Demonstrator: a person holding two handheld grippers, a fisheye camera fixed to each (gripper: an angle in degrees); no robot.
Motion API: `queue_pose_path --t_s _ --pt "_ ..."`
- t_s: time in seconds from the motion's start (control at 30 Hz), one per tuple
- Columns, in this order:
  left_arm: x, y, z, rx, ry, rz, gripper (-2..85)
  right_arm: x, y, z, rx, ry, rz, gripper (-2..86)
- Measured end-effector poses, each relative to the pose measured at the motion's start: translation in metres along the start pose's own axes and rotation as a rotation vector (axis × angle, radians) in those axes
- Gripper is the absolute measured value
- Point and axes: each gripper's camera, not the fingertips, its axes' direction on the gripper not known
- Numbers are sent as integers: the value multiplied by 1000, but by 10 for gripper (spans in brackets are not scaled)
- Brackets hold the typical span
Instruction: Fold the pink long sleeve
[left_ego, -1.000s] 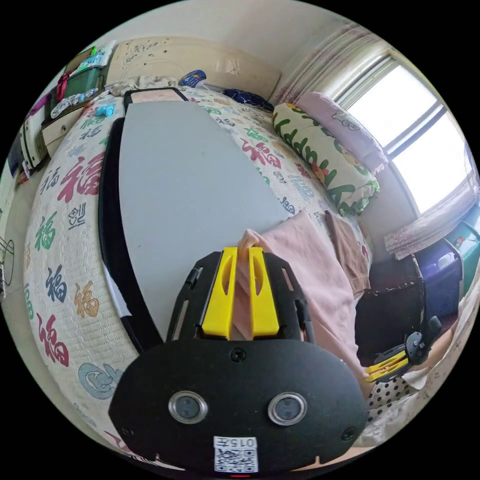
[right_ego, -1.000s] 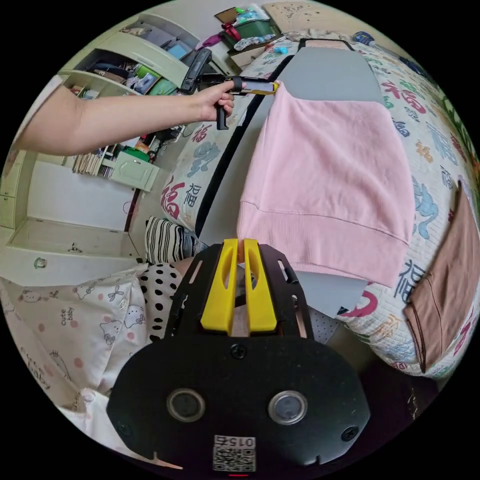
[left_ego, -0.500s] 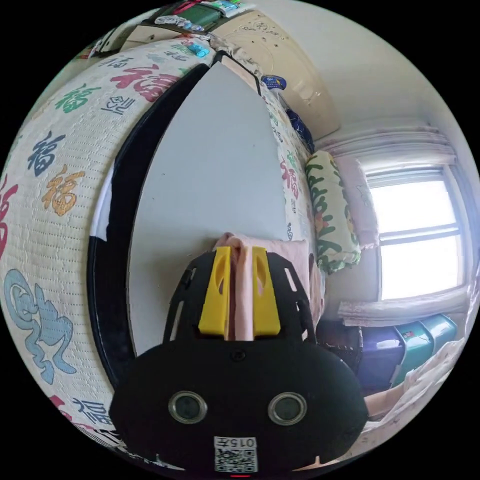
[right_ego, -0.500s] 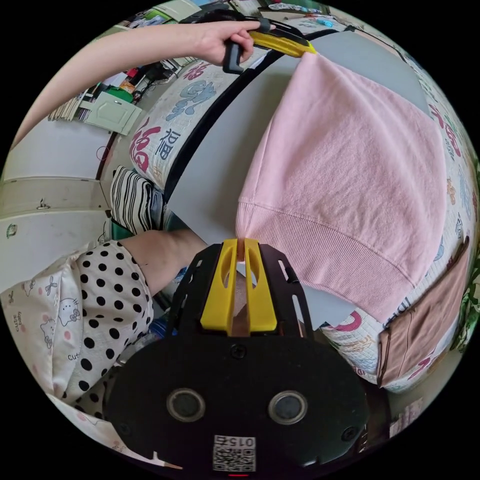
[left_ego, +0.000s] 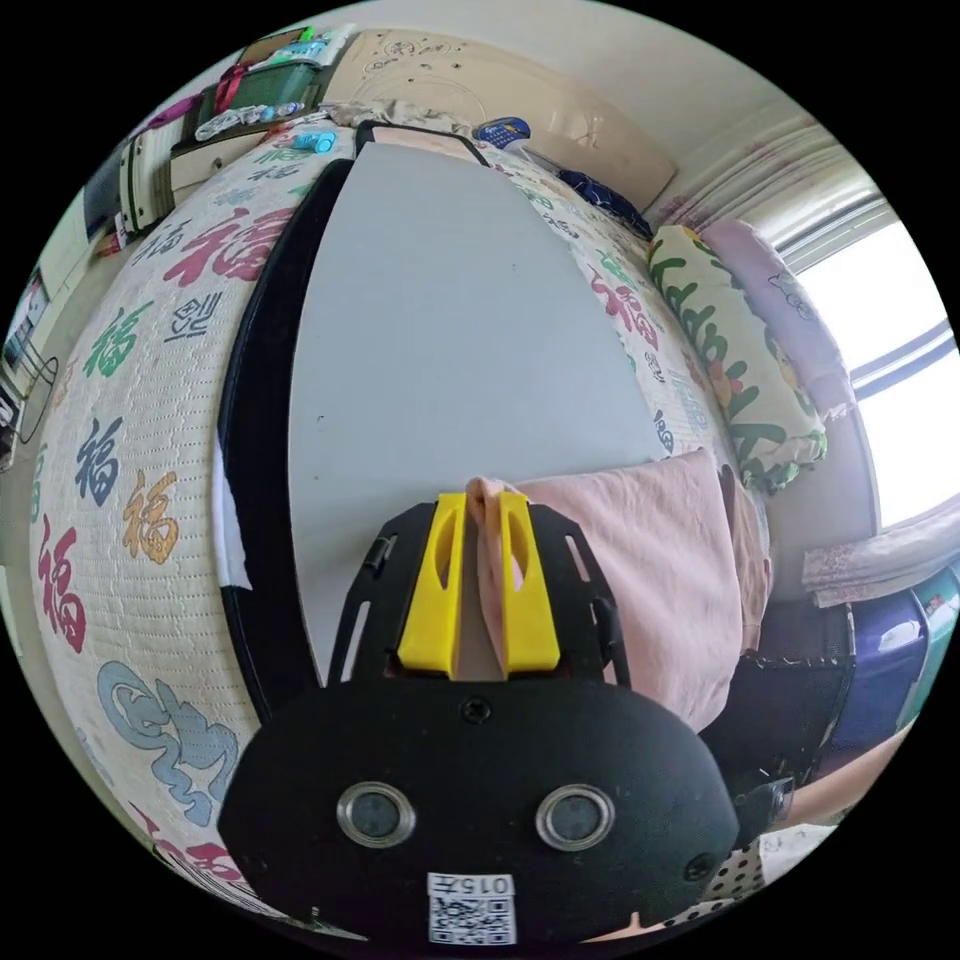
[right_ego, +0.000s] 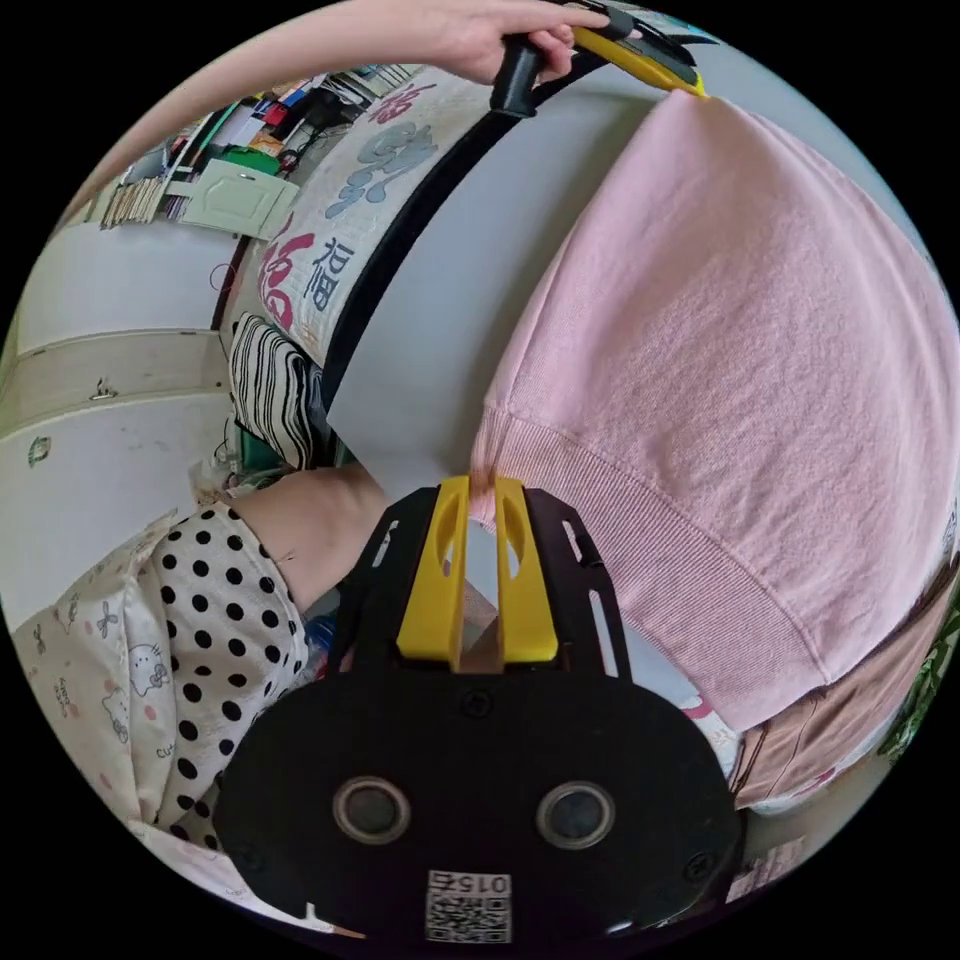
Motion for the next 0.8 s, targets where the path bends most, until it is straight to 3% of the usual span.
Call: queue_pose_path --t_s 0.1,0.2,0.27,0.37,0.57,0.7,0.8 --pt "-13 18 -9 7 28 -48 85 11 10 -99 141 -97 -87 44" --pt "-20 41 -21 24 86 -67 106 72 21 -215 323 -82 -25 65" --pt "-22 62 -20 20 172 -73 127 172 24 -303 484 1 113 97" --pt "-26 87 -7 30 266 -75 154 333 17 -381 548 37 352 114" --pt "-20 113 29 30 284 -56 181 548 -27 -455 597 -147 521 161" --pt "-12 124 39 45 275 -25 174 605 -67 -472 503 -145 466 174" --pt "-10 137 41 55 262 -36 163 669 -75 -484 498 -296 464 159"
